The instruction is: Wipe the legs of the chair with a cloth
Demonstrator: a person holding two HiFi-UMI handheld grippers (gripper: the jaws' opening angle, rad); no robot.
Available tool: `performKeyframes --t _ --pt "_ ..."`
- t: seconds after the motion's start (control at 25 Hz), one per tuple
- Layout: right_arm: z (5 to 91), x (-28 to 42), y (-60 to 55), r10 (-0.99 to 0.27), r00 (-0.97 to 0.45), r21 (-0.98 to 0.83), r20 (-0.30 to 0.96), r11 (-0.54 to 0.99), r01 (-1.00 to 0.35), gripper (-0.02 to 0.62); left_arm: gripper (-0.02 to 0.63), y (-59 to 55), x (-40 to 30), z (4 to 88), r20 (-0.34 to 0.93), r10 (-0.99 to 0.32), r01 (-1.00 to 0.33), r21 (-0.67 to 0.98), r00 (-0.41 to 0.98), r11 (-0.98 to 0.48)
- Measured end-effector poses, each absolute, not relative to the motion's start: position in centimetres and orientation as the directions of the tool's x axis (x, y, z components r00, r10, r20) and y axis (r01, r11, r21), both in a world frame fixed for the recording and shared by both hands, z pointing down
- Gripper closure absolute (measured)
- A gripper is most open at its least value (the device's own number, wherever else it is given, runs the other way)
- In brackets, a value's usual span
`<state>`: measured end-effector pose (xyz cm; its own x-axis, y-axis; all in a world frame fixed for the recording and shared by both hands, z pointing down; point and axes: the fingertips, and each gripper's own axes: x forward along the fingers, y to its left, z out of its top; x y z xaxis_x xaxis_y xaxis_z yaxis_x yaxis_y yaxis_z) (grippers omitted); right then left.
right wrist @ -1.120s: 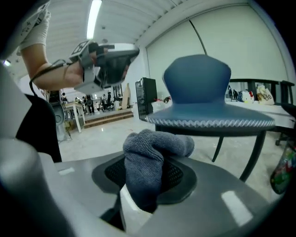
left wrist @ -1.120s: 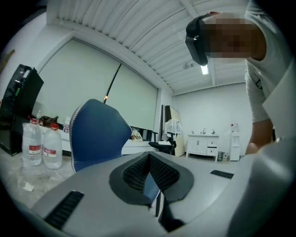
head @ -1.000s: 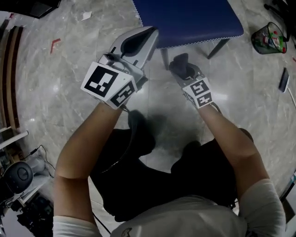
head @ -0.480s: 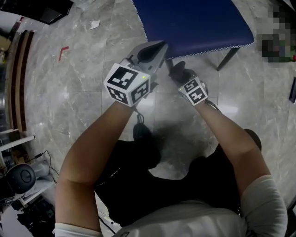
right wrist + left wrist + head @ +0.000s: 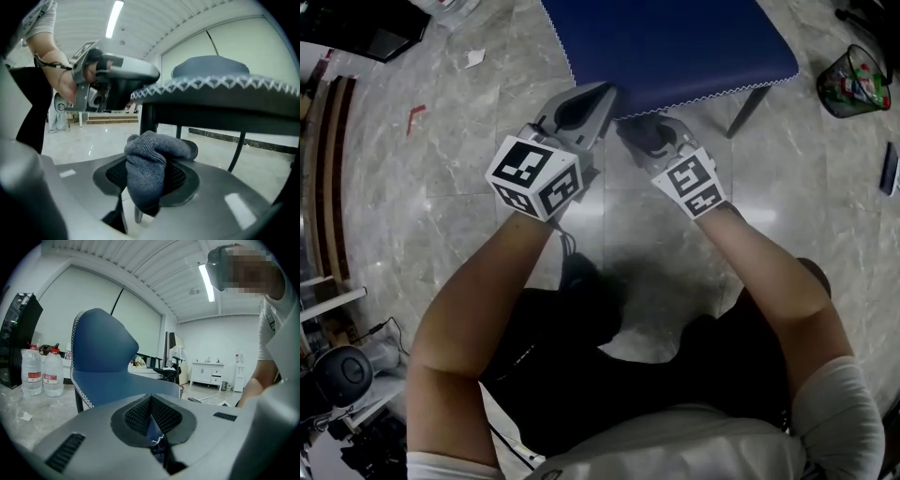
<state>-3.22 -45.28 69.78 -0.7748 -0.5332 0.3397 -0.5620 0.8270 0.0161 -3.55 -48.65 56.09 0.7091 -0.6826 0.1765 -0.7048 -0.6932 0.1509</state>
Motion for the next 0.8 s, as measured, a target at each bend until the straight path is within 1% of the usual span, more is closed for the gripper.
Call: performKeyframes --t 0.2,0.28,0.36,0.48,0.56,0.68,0.8 --pt "75.0 -3.0 -44.9 -0.517 -0.772 0.013 0.371 0.834 -0.552 0.44 0.6 -48.4 -3.3 56.1 0.169 -0.672 -0.693 0.142 0.721 -0.707" --pt "77.1 -3.0 -44.7 -0.507 -0.76 0.0 0.405 0.832 -0.555 0.44 0.6 -48.4 -3.4 56.1 0.171 -0.669 -0.69 0.141 0.723 -0.71" --pt "80.6 -2.9 -44.3 -0.477 -0.726 -0.003 0.496 0.835 -0.55 0.44 0.6 -48.4 -3.5 56.1 0.177 -0.665 -0.687 0.135 0.725 -0.714" --pt "87.2 -2.3 -43.4 -0.397 -0.618 0.019 0.679 0.85 -0.526 0.442 0.6 -48.4 -3.4 56.0 0.186 -0.663 -0.688 0.138 0.725 -0.713" --pt "90.1 -2.0 -43.1 -0.355 -0.562 0.006 0.747 0.849 -0.528 0.442 0.6 -48.5 -3.4 55.9 0.186 -0.663 -0.687 0.138 0.725 -0.713" --pt "91.1 -2.1 -43.1 -0.332 -0.534 -0.011 0.778 0.842 -0.54 0.44 0.6 -48.2 -3.3 56.1 0.189 -0.649 -0.673 0.122 0.737 -0.729" --pt "88.8 -2.5 -43.3 -0.342 -0.57 -0.031 0.747 0.839 -0.544 0.439 0.6 -48.0 -3.4 56.2 0.181 -0.636 -0.66 0.156 0.75 -0.735"
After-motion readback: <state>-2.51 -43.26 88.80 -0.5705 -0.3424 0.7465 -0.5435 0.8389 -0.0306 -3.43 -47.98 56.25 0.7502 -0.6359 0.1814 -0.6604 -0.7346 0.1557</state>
